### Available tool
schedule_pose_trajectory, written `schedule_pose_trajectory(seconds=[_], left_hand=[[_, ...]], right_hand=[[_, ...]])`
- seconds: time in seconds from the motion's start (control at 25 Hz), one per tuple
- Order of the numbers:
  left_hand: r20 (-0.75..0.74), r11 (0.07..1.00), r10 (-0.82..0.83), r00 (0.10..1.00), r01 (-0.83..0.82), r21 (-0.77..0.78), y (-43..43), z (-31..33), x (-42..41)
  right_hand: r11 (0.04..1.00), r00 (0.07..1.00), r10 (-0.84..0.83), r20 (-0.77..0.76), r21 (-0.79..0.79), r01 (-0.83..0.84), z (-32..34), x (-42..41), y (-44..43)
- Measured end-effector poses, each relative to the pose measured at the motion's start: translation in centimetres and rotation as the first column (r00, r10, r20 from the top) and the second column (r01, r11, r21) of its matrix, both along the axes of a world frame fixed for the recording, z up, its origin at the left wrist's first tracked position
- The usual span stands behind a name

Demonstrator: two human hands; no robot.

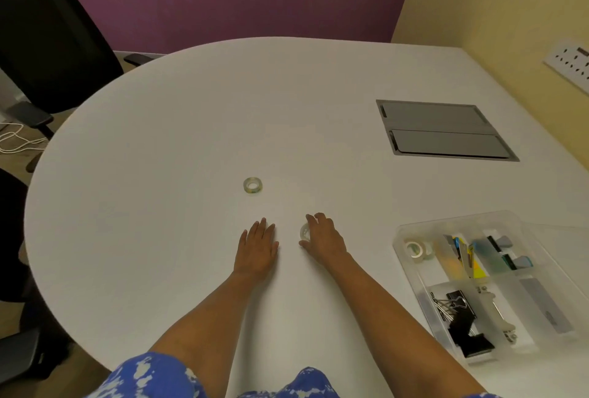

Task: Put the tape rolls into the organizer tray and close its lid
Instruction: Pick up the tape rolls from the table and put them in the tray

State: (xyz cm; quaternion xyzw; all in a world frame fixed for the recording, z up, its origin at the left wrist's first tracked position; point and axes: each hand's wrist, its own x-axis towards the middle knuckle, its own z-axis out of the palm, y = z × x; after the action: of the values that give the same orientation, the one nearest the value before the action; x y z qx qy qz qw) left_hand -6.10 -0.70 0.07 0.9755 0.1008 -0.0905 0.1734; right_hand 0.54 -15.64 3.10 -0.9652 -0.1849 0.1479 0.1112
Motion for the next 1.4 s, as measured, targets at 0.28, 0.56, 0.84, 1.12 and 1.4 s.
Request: schedule_pose_trajectory(seconds=[0.28, 0.56, 0.84, 1.12, 1.4], left_hand=[[-0.037, 0.999, 0.001, 0.999, -0.002, -0.040, 1.0, -0.7, -0.4], [-0.049, 0.999, 0.010, 0.999, -0.012, -0.042, -0.7, -0.7, -0.5], [-0.075, 0.999, -0.008, 0.997, 0.005, -0.039, -5.0, -0.6, -0.6], [-0.079, 1.000, 0.006, 0.997, -0.008, -0.028, -9.0, -0.5, -0.8], [-0.077, 0.999, 0.016, 0.997, -0.018, -0.029, -11.6, -0.3, -0.8]], right_hand=[[1.000, 1.000, -0.028, 0.006, -0.003, 0.028, -1.0, -0.2, 0.5], [0.978, 0.991, -0.131, 0.020, 0.168, 0.126, 0.9, 0.2, -2.2], [0.916, 0.953, -0.301, 0.030, 0.288, 0.280, 4.1, 1.0, -9.2], [0.825, 0.867, -0.497, 0.026, 0.322, 0.463, 4.7, 0.5, -18.1], [0.887, 0.900, -0.435, -0.013, 0.164, 0.431, 2.2, -0.5, -21.5]])
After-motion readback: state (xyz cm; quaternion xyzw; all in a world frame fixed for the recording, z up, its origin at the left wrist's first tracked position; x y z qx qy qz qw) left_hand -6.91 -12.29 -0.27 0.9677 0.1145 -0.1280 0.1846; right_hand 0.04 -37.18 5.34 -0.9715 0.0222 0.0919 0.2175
